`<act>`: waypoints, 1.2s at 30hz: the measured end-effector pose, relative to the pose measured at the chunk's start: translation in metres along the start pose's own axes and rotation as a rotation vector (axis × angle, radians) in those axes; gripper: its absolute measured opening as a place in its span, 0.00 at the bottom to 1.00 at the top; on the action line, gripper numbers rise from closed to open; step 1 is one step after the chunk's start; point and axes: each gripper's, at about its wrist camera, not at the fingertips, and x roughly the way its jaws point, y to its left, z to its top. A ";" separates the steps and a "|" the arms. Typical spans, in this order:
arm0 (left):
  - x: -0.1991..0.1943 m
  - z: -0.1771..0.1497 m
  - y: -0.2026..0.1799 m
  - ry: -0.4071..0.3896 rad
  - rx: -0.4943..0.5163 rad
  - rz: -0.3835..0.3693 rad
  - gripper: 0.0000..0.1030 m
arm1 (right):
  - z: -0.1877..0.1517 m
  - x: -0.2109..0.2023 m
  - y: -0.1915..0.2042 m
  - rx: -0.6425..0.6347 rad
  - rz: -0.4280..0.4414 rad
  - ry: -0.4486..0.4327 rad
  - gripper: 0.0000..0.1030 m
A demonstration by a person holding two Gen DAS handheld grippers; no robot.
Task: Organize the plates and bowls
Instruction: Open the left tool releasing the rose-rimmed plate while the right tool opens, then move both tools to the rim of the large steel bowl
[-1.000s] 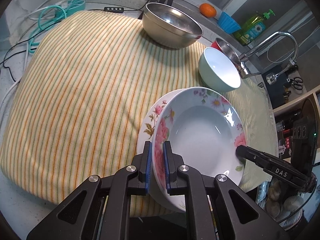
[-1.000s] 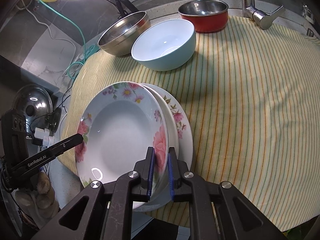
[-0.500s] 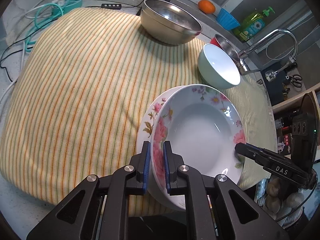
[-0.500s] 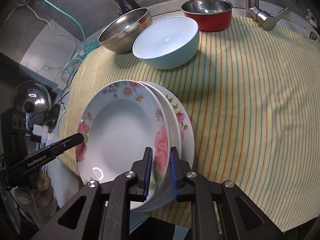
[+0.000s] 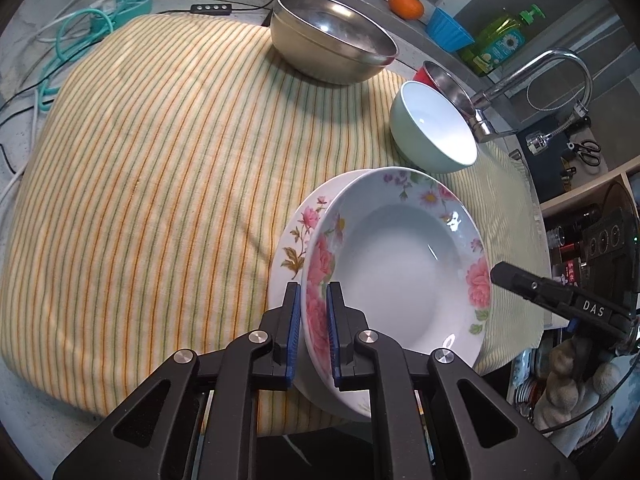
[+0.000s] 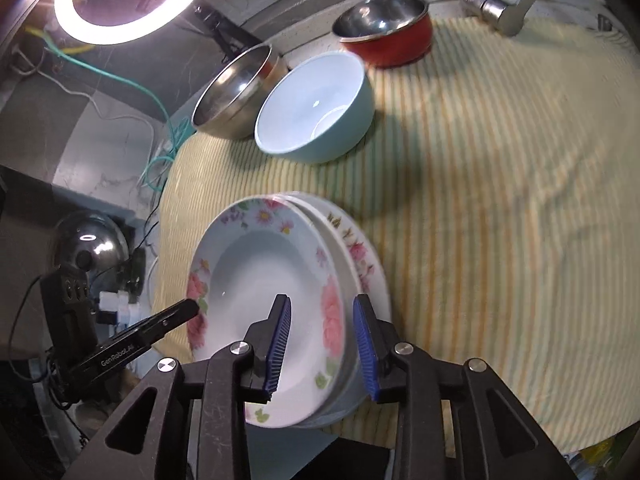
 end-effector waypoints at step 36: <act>-0.070 0.127 0.071 -0.162 0.063 0.023 0.13 | 0.085 -0.010 0.093 -0.071 0.020 -0.220 0.37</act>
